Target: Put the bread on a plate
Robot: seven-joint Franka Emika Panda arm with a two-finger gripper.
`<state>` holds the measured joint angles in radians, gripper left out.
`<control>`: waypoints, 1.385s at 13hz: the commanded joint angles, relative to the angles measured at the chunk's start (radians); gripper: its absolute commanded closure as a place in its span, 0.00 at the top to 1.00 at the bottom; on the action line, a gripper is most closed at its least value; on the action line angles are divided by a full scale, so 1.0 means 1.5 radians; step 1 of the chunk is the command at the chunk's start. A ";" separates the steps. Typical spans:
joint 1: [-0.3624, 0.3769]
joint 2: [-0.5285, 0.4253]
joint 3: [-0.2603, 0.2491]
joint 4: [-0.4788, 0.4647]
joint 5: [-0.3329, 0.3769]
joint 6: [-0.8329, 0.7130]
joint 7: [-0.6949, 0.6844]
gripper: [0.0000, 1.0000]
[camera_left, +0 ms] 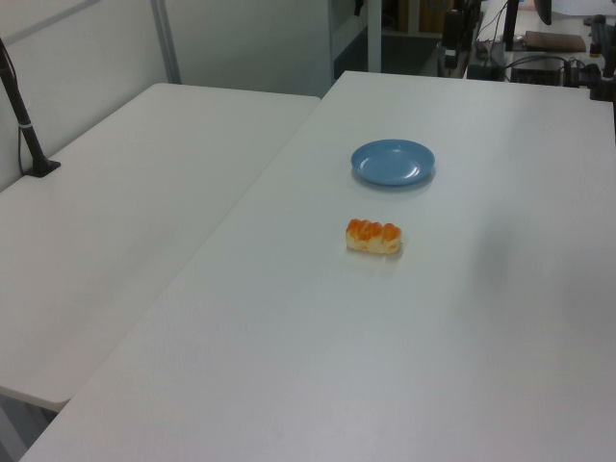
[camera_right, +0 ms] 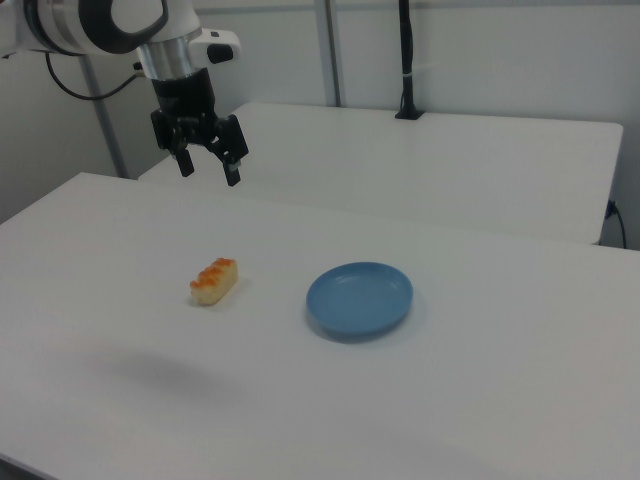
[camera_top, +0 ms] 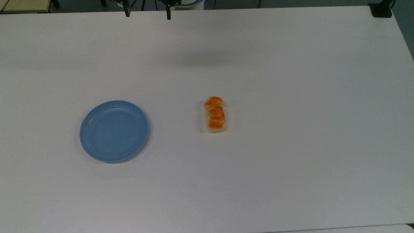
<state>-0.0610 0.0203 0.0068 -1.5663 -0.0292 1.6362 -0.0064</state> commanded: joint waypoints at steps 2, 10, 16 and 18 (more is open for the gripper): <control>-0.003 -0.014 0.000 -0.011 0.002 -0.026 -0.011 1.00; -0.002 -0.011 0.000 -0.011 0.004 -0.022 -0.007 1.00; 0.001 -0.004 0.001 -0.013 0.009 -0.014 -0.007 1.00; 0.002 0.012 0.003 -0.012 0.011 -0.008 -0.007 1.00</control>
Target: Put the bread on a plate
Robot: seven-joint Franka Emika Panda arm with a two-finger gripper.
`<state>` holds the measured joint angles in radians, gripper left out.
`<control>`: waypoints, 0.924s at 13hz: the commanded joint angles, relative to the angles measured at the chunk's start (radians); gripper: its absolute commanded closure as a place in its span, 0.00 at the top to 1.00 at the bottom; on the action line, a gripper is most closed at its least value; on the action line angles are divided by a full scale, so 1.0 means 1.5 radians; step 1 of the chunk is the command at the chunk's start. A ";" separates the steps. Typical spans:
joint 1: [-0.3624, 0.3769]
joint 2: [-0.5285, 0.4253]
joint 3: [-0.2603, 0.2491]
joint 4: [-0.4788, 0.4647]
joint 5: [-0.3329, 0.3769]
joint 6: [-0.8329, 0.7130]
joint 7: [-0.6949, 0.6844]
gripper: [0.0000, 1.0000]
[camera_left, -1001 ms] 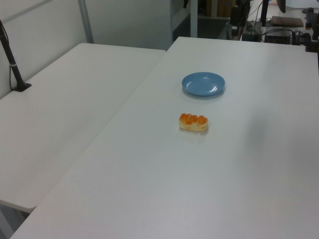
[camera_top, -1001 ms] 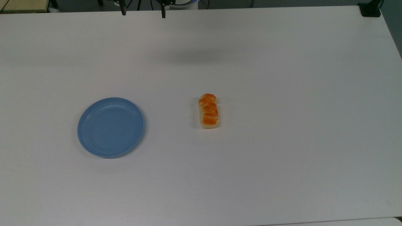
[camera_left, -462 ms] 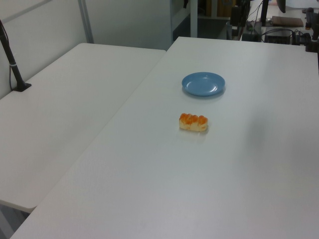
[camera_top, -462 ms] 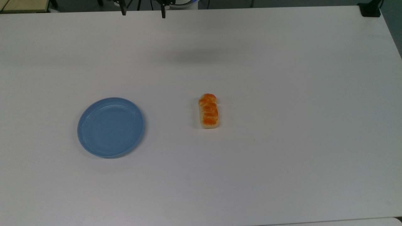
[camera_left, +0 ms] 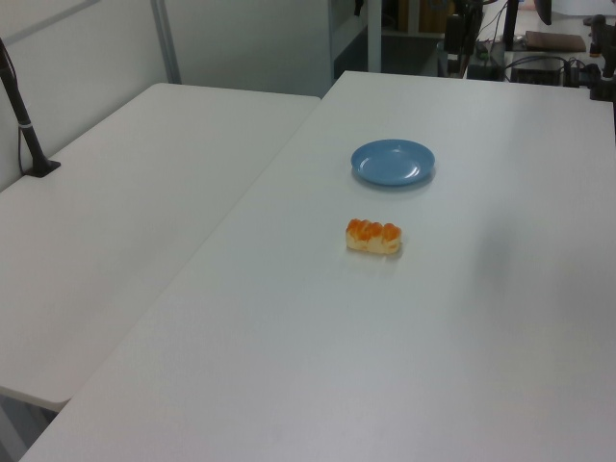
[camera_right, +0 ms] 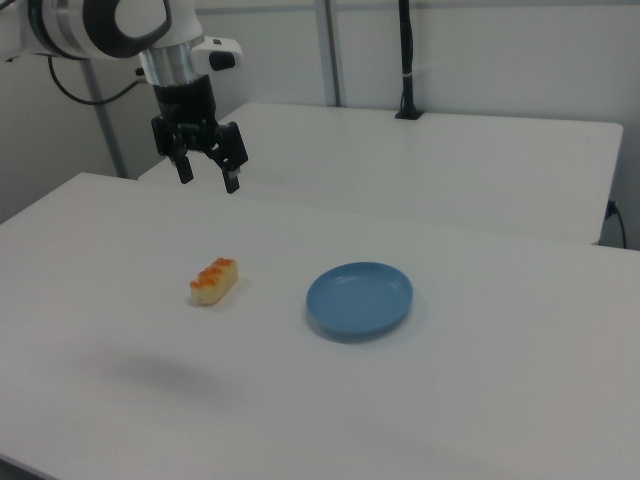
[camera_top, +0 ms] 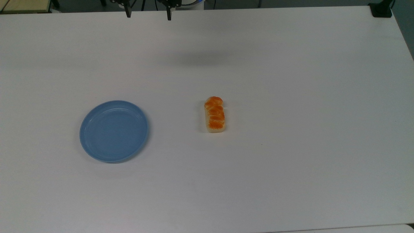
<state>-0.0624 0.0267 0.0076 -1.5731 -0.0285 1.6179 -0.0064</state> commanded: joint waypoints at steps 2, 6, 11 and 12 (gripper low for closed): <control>0.004 0.016 0.005 -0.007 0.012 0.007 -0.008 1.00; 0.017 0.050 0.005 -0.008 0.022 0.034 -0.007 1.00; 0.046 0.087 0.006 -0.026 0.023 0.092 -0.003 1.00; 0.056 0.101 0.006 -0.027 0.023 0.095 -0.003 1.00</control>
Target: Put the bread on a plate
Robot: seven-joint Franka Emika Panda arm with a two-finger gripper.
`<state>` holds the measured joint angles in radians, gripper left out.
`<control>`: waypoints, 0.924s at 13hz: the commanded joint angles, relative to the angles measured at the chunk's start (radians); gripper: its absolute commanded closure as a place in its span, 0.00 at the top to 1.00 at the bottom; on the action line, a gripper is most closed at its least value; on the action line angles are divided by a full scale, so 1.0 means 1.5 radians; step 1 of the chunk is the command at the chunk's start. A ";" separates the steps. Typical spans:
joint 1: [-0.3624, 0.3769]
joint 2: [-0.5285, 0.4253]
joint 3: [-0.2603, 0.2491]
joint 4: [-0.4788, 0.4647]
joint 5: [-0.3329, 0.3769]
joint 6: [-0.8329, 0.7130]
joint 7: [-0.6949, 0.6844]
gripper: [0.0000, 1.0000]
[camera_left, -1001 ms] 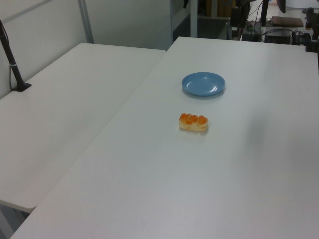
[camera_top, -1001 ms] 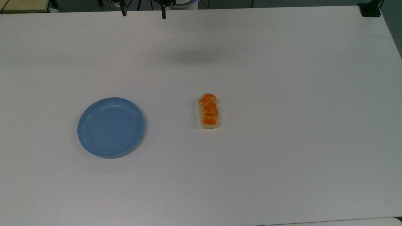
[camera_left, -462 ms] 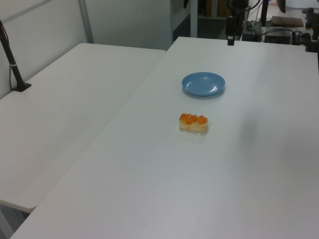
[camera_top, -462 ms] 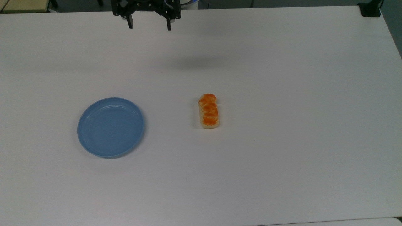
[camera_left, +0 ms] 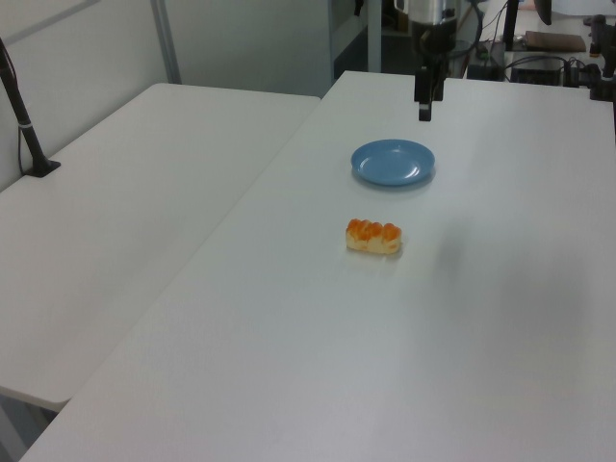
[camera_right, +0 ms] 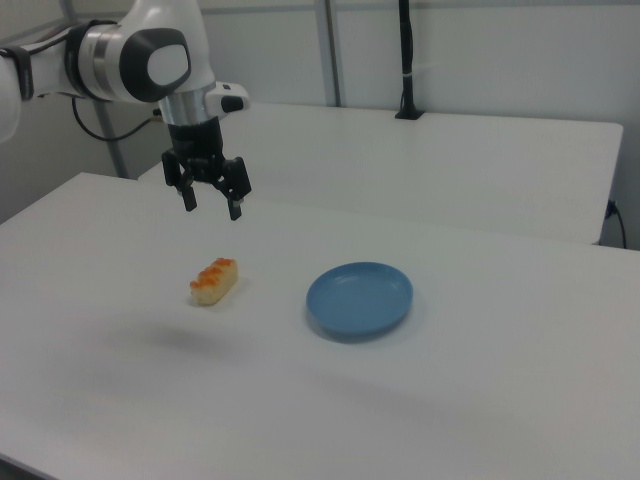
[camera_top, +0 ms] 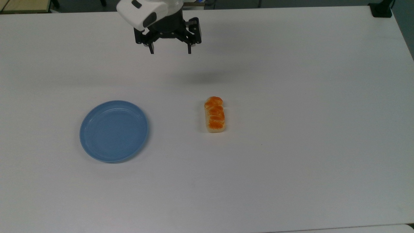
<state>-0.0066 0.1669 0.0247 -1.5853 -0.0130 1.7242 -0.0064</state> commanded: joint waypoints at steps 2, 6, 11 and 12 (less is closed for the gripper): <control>0.027 0.037 -0.006 -0.019 0.013 0.048 -0.002 1.00; 0.049 0.112 -0.005 -0.016 0.013 0.122 0.002 1.00; 0.087 0.170 -0.005 -0.014 0.017 0.196 0.073 1.00; 0.098 0.183 -0.006 -0.013 0.016 0.202 0.085 1.00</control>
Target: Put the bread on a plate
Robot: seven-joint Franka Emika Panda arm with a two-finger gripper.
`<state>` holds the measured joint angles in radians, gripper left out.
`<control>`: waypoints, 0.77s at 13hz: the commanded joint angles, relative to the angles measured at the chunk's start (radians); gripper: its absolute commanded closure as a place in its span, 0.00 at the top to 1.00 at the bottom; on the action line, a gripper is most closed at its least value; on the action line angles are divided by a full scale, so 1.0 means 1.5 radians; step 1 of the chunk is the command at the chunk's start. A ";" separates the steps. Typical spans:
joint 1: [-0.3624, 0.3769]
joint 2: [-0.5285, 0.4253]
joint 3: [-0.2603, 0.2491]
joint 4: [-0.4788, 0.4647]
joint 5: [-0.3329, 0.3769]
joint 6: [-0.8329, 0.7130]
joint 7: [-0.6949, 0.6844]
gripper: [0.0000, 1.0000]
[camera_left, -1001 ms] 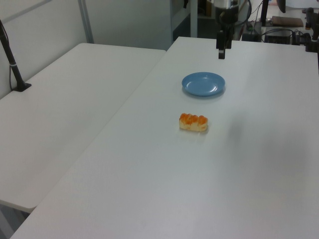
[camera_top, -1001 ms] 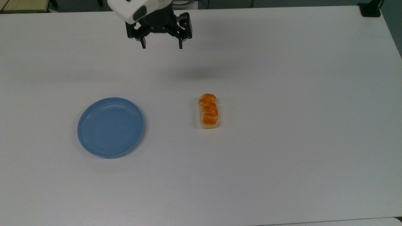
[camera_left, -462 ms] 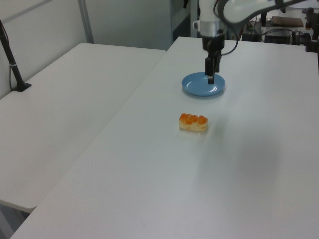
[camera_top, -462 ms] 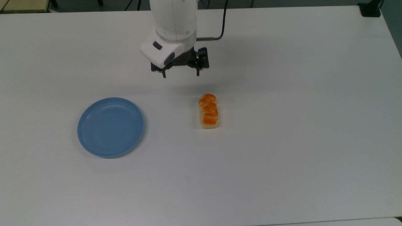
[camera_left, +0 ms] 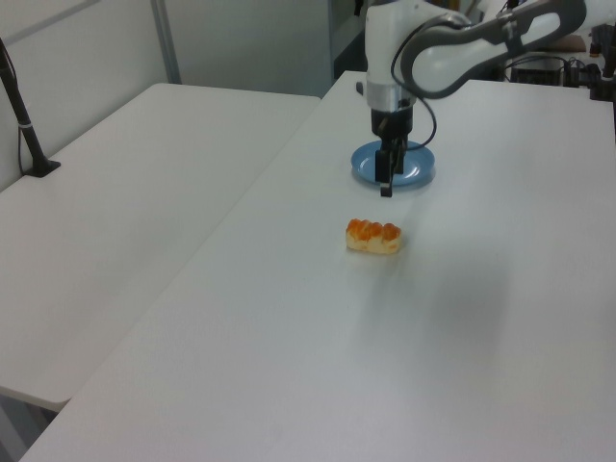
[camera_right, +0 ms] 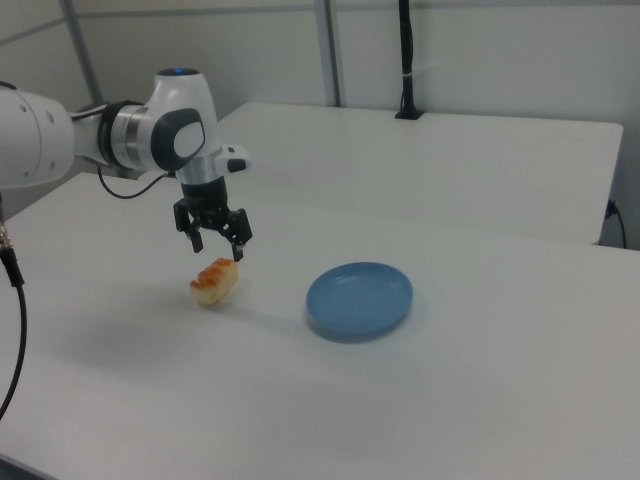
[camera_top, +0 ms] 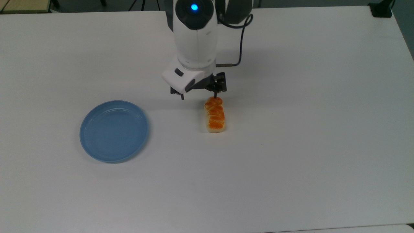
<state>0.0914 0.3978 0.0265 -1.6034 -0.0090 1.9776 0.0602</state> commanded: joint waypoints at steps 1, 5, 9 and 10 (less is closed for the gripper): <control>0.041 0.038 -0.007 -0.001 0.011 0.039 0.054 1.00; 0.056 0.058 -0.007 -0.001 0.004 0.047 0.067 1.00; 0.056 0.078 -0.008 -0.001 0.003 0.090 0.077 0.83; 0.056 0.081 -0.008 0.000 0.003 0.096 0.077 0.79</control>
<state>0.1629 0.5078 0.0256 -1.6022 -0.0091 2.0826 0.1504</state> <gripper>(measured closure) 0.106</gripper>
